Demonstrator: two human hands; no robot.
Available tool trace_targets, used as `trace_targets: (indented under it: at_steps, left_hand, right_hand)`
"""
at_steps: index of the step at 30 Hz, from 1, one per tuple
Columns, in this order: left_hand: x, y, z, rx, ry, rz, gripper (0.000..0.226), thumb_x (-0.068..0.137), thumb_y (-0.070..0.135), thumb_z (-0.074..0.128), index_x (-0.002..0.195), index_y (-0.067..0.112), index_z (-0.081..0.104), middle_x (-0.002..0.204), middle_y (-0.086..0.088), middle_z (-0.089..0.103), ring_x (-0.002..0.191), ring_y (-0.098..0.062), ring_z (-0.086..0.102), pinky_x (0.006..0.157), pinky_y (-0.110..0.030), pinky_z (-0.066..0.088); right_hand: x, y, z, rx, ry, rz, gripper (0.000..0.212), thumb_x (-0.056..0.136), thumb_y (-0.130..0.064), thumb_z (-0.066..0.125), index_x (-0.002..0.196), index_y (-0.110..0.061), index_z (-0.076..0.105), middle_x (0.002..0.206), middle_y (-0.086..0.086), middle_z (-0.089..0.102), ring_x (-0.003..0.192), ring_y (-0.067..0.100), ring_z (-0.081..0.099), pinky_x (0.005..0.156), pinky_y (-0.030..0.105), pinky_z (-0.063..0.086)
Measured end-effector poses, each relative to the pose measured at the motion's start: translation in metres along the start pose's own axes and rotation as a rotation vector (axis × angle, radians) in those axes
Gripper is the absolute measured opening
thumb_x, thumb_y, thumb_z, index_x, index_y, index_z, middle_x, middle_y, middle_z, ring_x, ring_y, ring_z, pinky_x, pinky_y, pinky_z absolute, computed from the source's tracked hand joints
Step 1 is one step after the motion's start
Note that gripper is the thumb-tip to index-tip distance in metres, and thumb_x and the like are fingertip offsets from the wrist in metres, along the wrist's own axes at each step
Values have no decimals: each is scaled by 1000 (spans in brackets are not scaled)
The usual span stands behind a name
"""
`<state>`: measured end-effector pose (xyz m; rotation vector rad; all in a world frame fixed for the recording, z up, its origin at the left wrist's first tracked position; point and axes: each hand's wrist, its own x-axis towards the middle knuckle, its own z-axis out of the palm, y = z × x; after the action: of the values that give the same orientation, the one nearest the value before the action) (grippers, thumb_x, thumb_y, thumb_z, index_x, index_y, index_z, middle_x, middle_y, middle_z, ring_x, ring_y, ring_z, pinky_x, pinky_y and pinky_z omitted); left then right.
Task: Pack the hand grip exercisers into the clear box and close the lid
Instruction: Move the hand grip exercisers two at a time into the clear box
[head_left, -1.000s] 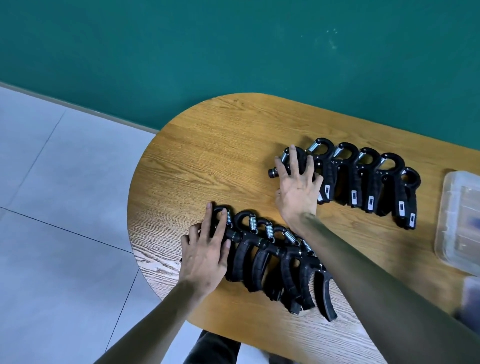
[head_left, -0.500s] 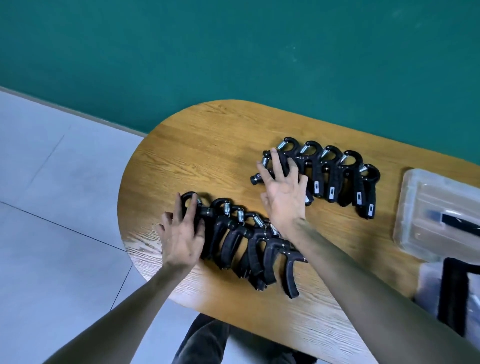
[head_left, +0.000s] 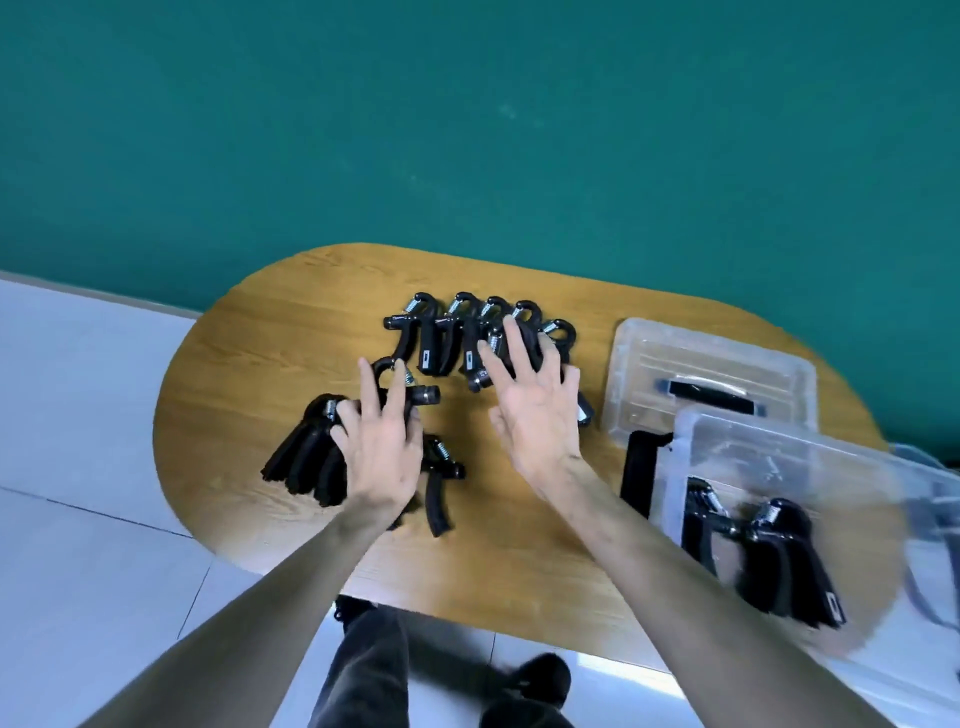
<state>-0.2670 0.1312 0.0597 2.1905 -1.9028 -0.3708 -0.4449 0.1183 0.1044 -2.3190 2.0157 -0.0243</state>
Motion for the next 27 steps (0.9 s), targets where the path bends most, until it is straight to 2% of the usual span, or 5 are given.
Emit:
trace_targets:
  at_steps: [9, 15, 18, 23, 27]
  left_hand:
    - [-62, 136, -1, -72, -36, 166, 62, 103, 26, 48, 159, 30, 22, 169, -12, 7, 98, -30, 36, 83, -46, 36]
    - [-91, 211, 7, -83, -80, 283, 61, 105, 29, 42, 160, 31, 17, 170, -7, 0, 104, -28, 36, 86, -43, 33]
    - [-109, 245, 20, -91, -122, 342, 63, 105, 28, 43, 161, 31, 14, 170, -6, -5, 112, -30, 33, 93, -46, 32]
    - [-143, 288, 51, -53, -163, 408, 63, 104, 29, 45, 160, 32, 18, 169, -9, 5, 109, -33, 38, 92, -48, 37]
    - [-169, 301, 76, 8, -226, 408, 63, 104, 30, 44, 161, 34, 14, 170, -8, -1, 113, -28, 35, 92, -41, 28]
  right_hand:
    - [-79, 91, -48, -9, 22, 170, 84, 79, -17, 73, 153, -24, 33, 167, 11, 13, 139, 43, 32, 93, 53, 41]
    - [-126, 155, -65, 8, 39, 344, 85, 74, -15, 78, 149, -24, 39, 166, 9, 16, 133, 43, 37, 91, 54, 41]
    - [-153, 186, -62, 24, 52, 448, 87, 76, -17, 78, 151, -22, 35, 167, 8, 15, 134, 43, 37, 90, 53, 41]
    - [-195, 225, -44, 62, 49, 618, 92, 74, -22, 80, 154, -20, 33, 165, 6, 23, 128, 42, 43, 85, 53, 43]
    - [-221, 243, -28, 108, -1, 675, 84, 74, -21, 77, 149, -19, 39, 164, 6, 26, 127, 43, 42, 84, 52, 42]
